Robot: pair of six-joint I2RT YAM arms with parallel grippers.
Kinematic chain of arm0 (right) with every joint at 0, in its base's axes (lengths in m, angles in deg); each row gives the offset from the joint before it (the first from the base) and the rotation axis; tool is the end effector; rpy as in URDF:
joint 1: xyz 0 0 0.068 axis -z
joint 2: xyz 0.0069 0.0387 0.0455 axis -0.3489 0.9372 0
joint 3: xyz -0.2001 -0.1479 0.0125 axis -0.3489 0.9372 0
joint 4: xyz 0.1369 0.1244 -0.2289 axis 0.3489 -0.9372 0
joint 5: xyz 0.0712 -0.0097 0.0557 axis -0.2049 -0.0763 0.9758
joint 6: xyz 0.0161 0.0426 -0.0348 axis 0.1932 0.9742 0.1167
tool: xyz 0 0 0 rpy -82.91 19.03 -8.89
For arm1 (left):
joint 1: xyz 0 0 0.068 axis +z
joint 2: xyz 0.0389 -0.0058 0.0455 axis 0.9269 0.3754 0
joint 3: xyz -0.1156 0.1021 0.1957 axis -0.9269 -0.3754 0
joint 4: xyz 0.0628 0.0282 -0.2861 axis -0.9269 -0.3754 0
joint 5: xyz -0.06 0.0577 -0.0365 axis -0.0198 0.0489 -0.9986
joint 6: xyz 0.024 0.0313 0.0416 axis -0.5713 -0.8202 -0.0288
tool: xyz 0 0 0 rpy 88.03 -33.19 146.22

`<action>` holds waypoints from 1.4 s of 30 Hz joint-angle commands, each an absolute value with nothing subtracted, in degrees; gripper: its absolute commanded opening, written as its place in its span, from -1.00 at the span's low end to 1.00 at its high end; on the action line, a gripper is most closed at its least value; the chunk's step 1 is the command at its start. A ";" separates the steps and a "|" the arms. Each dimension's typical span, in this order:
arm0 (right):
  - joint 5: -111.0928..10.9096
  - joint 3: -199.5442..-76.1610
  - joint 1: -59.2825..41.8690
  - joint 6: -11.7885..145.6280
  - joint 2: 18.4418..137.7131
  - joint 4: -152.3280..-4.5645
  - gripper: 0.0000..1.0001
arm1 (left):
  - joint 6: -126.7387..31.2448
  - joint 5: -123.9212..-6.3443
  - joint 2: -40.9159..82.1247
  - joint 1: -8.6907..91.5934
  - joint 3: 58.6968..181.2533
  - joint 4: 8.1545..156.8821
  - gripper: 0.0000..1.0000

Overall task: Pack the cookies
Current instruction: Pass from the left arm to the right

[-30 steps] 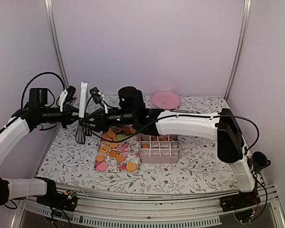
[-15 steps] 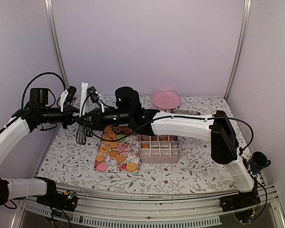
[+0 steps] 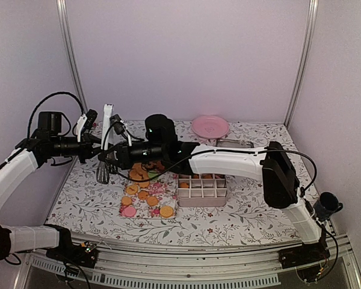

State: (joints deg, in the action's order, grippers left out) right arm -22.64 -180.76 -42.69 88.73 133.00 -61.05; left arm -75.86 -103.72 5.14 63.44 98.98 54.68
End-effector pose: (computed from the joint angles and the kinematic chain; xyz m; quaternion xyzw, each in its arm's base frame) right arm 0.2435 0.5316 0.2519 -0.4034 0.5848 0.6304 0.3129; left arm 0.2663 -0.0508 0.2797 0.3303 0.7646 -0.3052 0.4617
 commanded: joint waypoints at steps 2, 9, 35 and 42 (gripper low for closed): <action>-24.04 -176.31 -42.75 88.61 126.53 -58.97 -0.66 | -77.35 -102.90 4.22 62.78 99.65 54.51 -1.00; -22.88 -172.71 -41.37 90.97 125.39 -55.21 -0.43 | -76.66 -104.35 4.28 62.81 100.40 54.10 -1.00; -21.30 -167.94 -38.97 94.22 124.30 -49.72 -0.19 | -73.08 -108.62 4.42 62.68 103.18 52.09 -1.00; -18.90 -172.89 -39.70 95.49 127.55 -49.00 -0.22 | -72.69 -108.31 4.52 62.55 102.48 52.93 -1.00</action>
